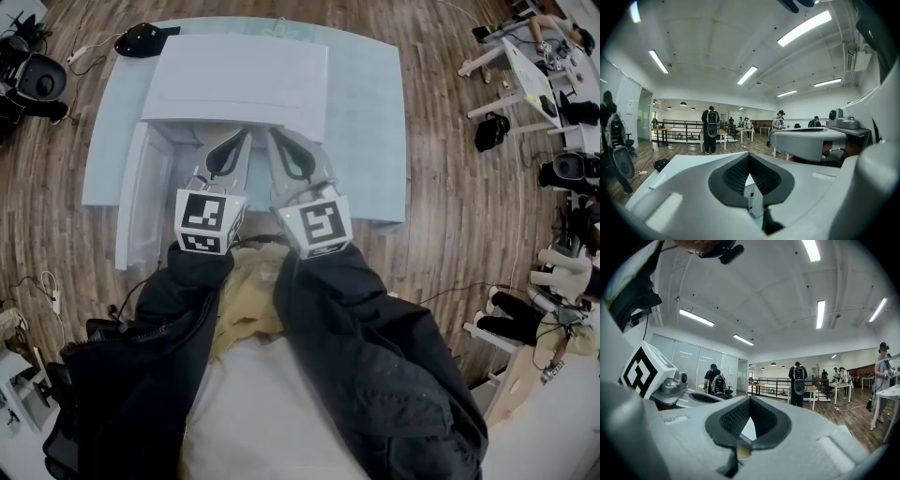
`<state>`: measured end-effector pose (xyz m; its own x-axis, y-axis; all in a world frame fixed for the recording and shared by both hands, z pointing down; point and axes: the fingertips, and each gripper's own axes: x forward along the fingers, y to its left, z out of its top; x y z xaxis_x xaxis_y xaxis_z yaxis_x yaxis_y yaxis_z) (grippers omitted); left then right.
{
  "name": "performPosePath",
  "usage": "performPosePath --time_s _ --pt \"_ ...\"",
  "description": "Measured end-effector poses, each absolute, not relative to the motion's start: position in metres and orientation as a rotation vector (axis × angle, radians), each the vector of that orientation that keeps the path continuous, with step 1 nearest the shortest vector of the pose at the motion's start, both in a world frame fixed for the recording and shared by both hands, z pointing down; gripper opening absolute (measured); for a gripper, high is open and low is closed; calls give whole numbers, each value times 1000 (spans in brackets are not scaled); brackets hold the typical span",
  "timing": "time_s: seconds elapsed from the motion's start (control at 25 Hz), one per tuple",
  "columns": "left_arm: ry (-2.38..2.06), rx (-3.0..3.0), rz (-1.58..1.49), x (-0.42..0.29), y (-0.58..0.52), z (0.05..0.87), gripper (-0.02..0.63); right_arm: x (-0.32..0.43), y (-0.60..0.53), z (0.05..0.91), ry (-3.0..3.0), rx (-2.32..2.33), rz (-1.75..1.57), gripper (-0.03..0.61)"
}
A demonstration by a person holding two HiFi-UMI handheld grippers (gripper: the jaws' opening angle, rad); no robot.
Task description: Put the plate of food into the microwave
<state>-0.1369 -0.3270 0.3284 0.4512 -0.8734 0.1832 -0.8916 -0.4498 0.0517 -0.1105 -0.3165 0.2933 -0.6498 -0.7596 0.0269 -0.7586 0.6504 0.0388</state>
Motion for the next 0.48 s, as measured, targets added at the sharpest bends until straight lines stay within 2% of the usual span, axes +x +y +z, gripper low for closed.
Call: performPosePath --time_s 0.48 --pt "-1611 2521 208 -137 -325 330 -3 -106 -314 294 -2809 1283 -80 -8"
